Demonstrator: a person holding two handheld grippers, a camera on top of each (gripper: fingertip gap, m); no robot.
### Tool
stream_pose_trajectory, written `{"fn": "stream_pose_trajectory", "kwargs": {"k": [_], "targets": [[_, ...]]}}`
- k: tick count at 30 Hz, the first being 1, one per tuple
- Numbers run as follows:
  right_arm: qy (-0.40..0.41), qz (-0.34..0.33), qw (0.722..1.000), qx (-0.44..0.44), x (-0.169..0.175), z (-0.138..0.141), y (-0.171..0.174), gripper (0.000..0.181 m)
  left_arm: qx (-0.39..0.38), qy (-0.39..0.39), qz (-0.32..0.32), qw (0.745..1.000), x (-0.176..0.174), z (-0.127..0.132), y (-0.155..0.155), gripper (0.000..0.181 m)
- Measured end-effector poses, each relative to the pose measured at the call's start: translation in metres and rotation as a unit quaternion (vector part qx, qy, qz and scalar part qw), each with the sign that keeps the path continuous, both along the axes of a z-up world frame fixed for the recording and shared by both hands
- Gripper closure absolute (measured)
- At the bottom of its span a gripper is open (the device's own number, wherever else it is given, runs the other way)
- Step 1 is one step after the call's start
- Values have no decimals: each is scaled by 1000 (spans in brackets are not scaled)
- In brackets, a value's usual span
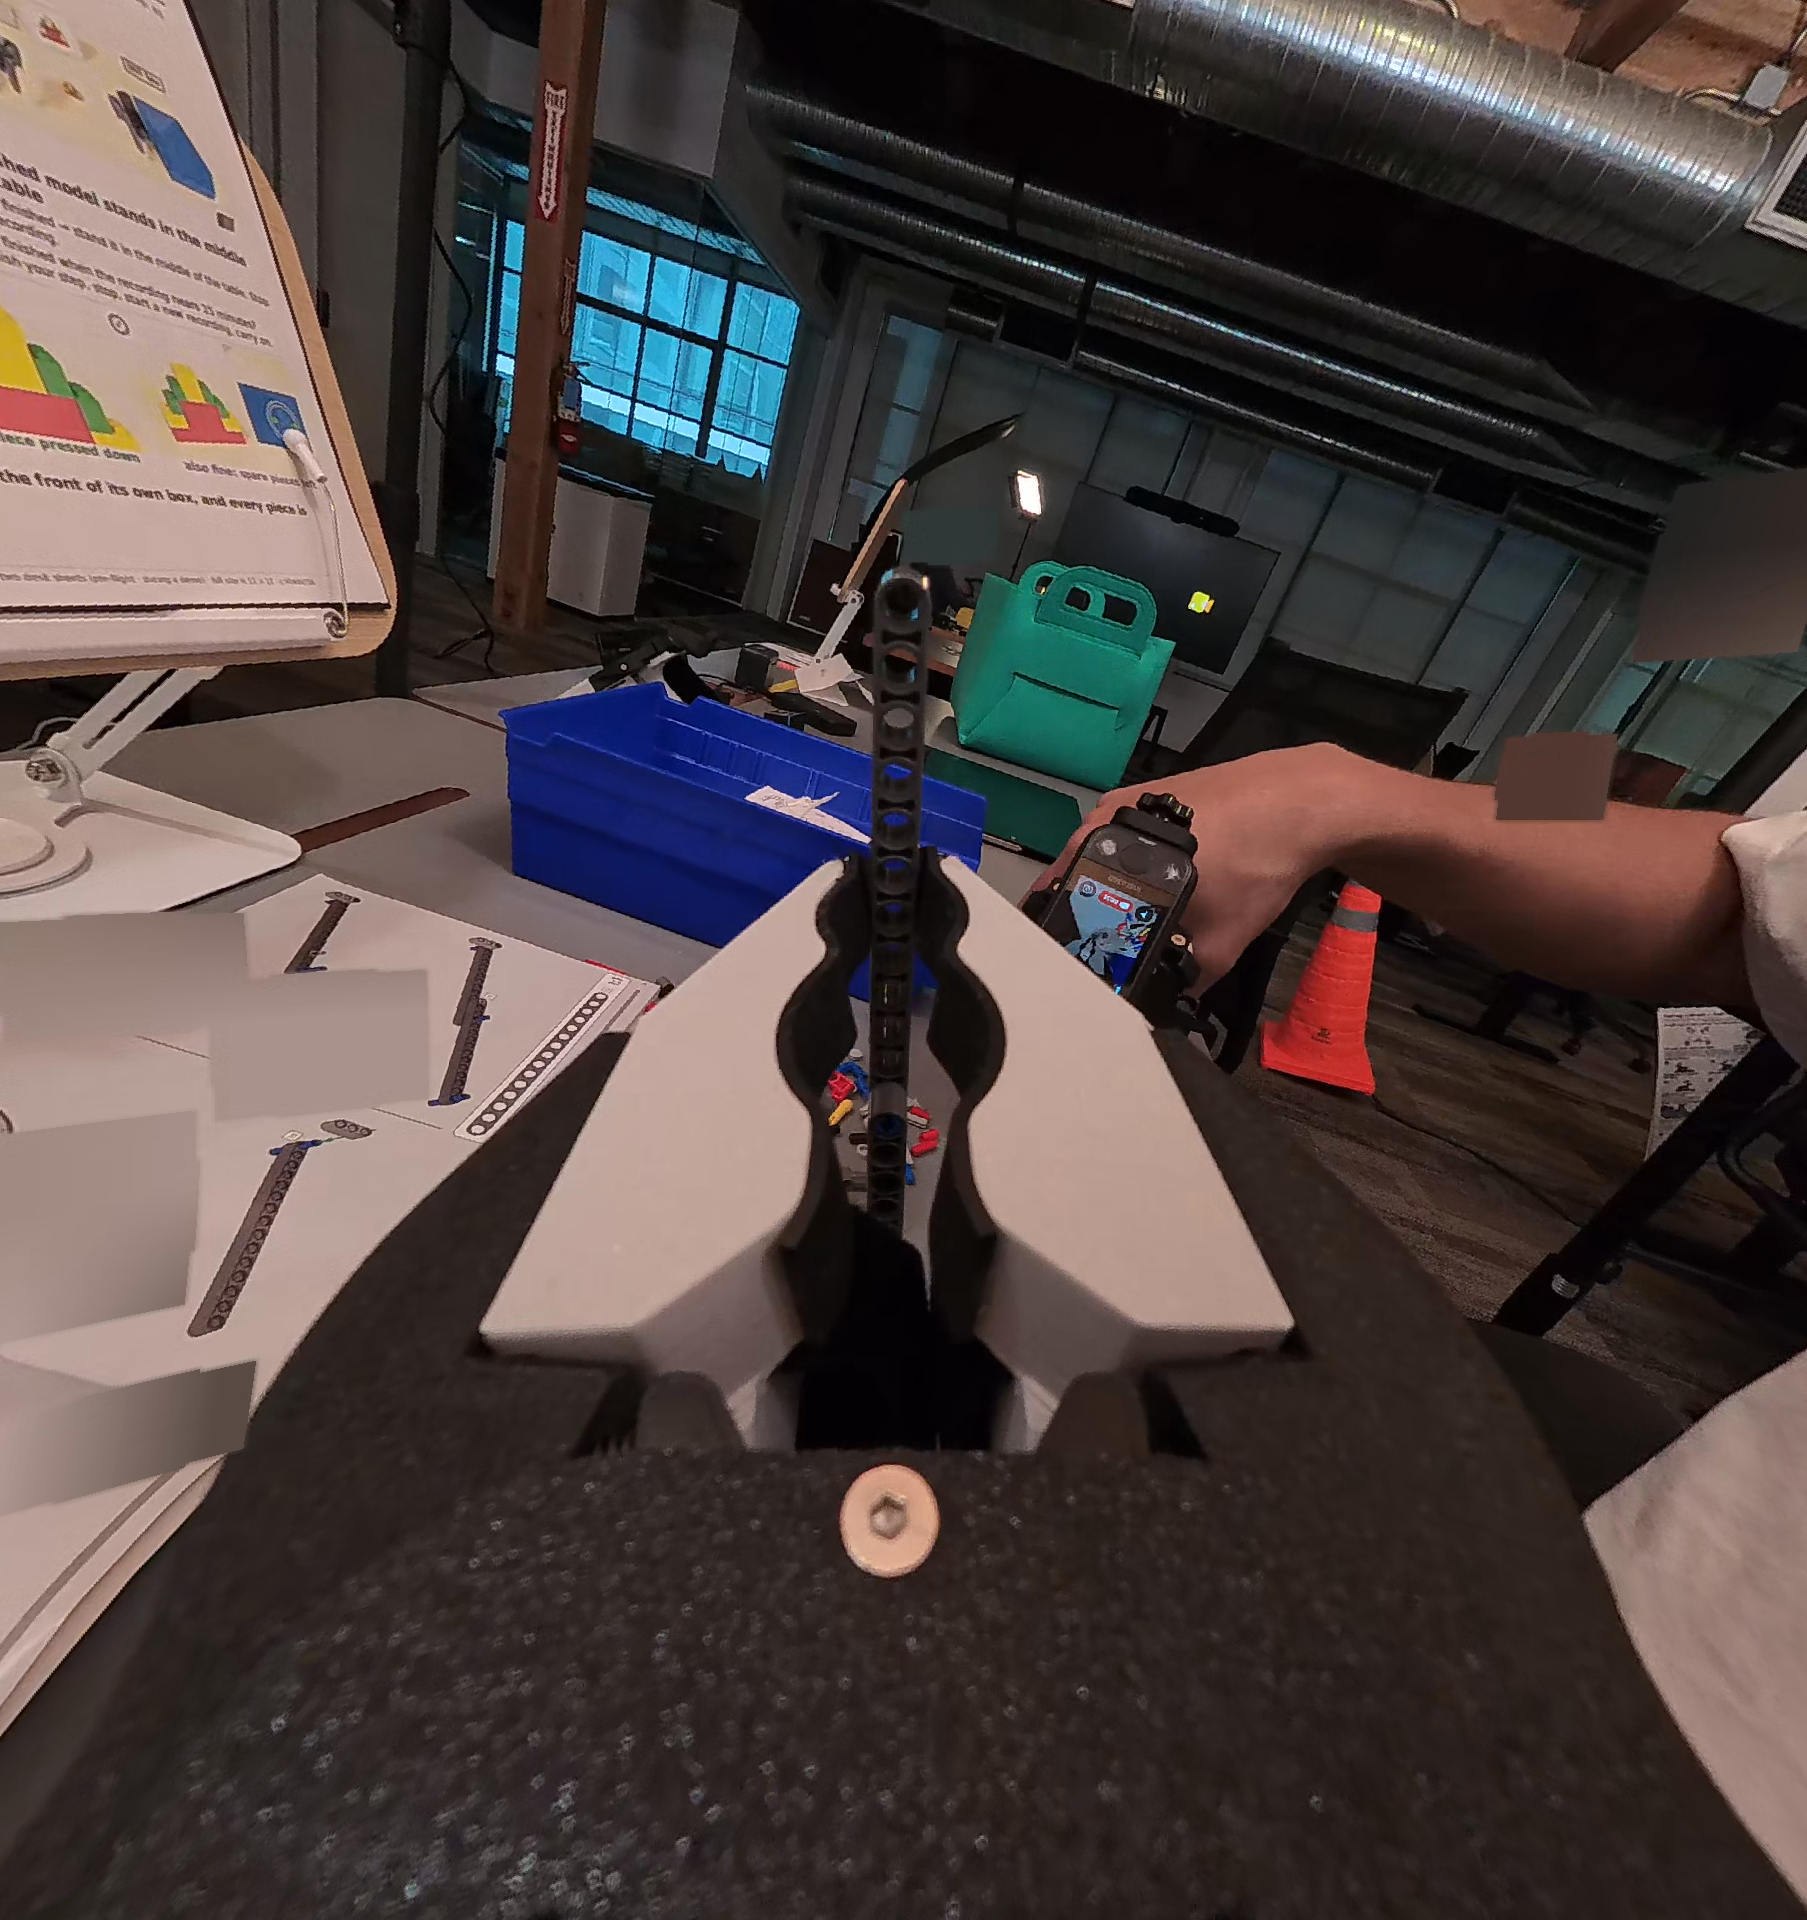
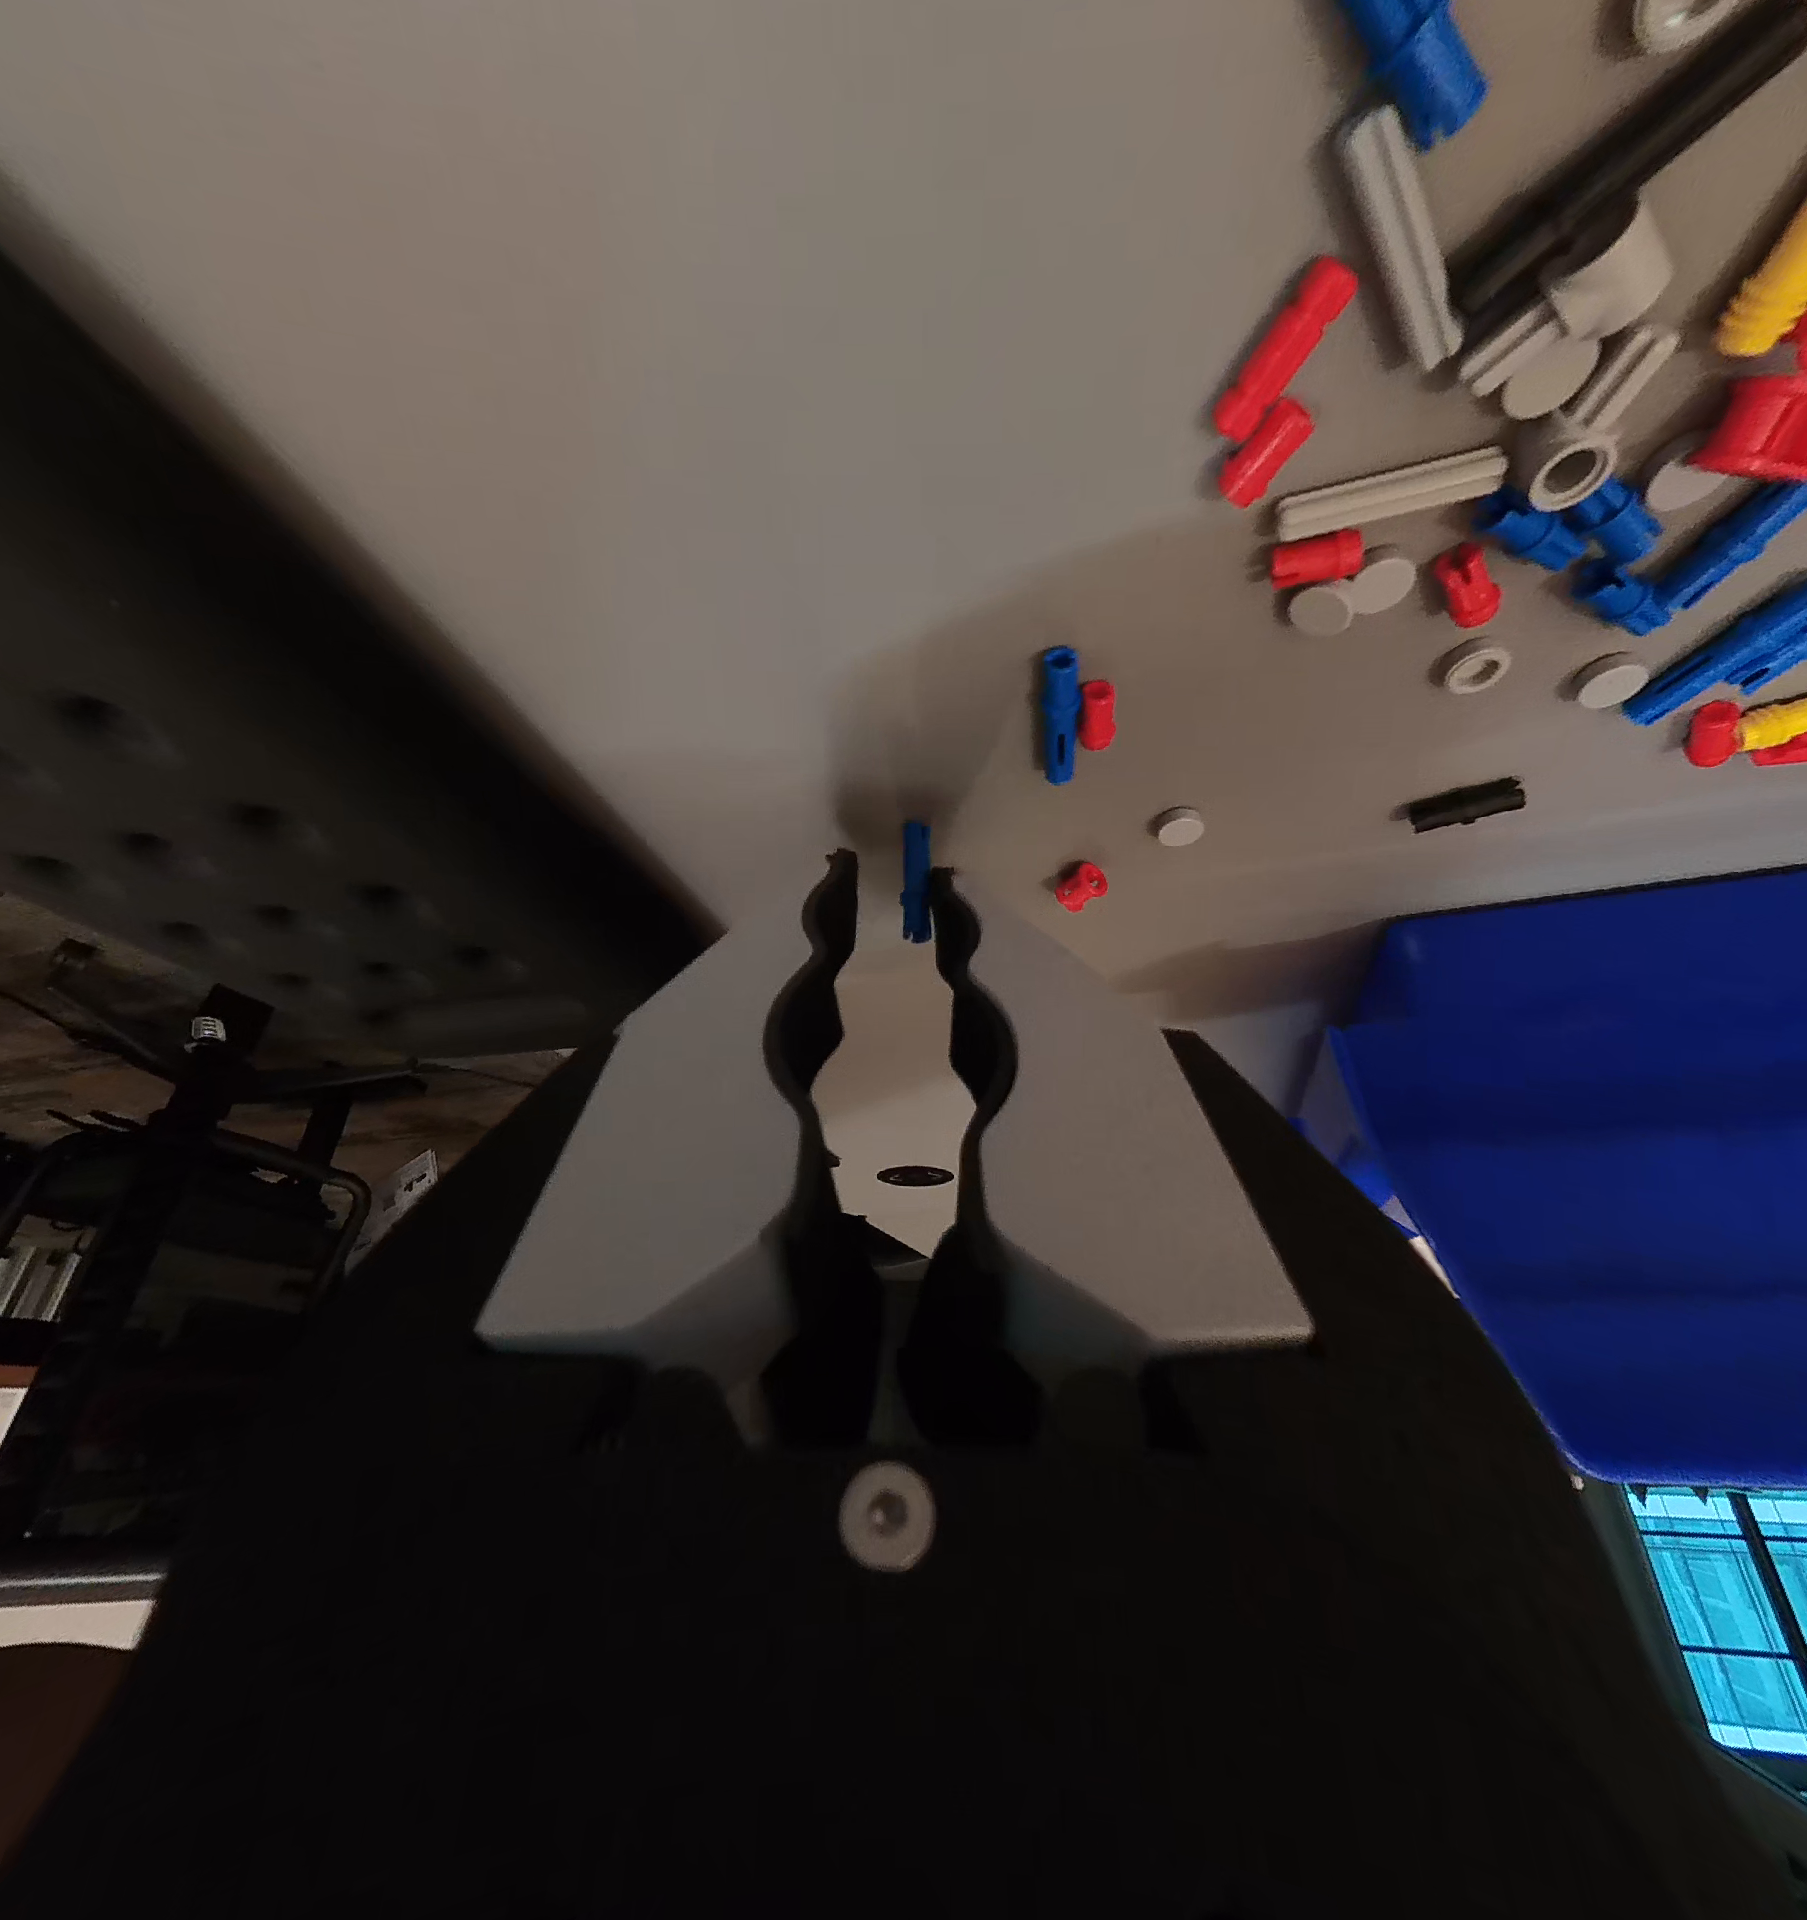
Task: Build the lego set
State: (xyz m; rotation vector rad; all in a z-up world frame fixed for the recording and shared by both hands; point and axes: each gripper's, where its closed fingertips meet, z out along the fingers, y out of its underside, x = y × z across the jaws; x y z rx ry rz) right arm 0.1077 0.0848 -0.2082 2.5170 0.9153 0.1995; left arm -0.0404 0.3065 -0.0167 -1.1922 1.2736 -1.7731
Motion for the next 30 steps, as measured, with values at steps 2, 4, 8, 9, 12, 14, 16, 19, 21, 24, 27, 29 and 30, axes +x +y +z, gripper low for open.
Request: {"fn": "stream_pose_trajectory", "kwargs": {"k": [2, 4, 8, 9, 12, 14, 16, 19, 21, 24, 27, 29, 30], "targets": [[-4, 4, 1000, 3, 2, 0, 1, 165, 0, 0, -1, 1000, 0, 0, -1, 175], [-2, 3, 1000, 4, 3, -1, 0, 162, 1, 0, -2, 1000, 0, 0, -1, 175], [15, 3, 999, 31, 3, 3, 4, 154, -7, -5, -8, 1000, -1, 2, -2, 175], [30, -1, 998, 51, 1, 8, 8, 150, -20, -10, -13, 1000, -2, 5, -2, 175], [167, -59, 963, 202, -42, 37, 55, 145, -59, -32, -41, 997, -9, 15, -3, 175], [333, -104, 873, 341, -98, 82, 107, 142, -91, -54, -63, 992, -14, 24, -3, 176], [491, -116, 724, 470, -149, 144, 149, 144, -125, -71, -87, 986, -19, 30, -3, 176], [541, -129, 618, 556, -174, 173, 186, 148, -154, -86, -124, 977, -24, 34, -7, 176], [580, -135, 590, 545, -190, 175, 196, 148, -155, -82, -139, 975, -24, 32, -11, 175], [591, -142, 583, 540, -196, 167, 204, 175, -153, -75, -151, 974, -24, 31, -16, 175], [605, -150, 559, 546, -198, 166, 203, 174, -129, -65, -145, 979, -23, 29, -18, 176], [599, -161, 547, 561, -196, 164, 203, 174, -111, -69, -123, 984, -23, 31, -13, 175], [595, -166, 548, 564, -196, 161, 202, 174, -113, -76, -113, 984, -24, 33, -10, 175]]}}
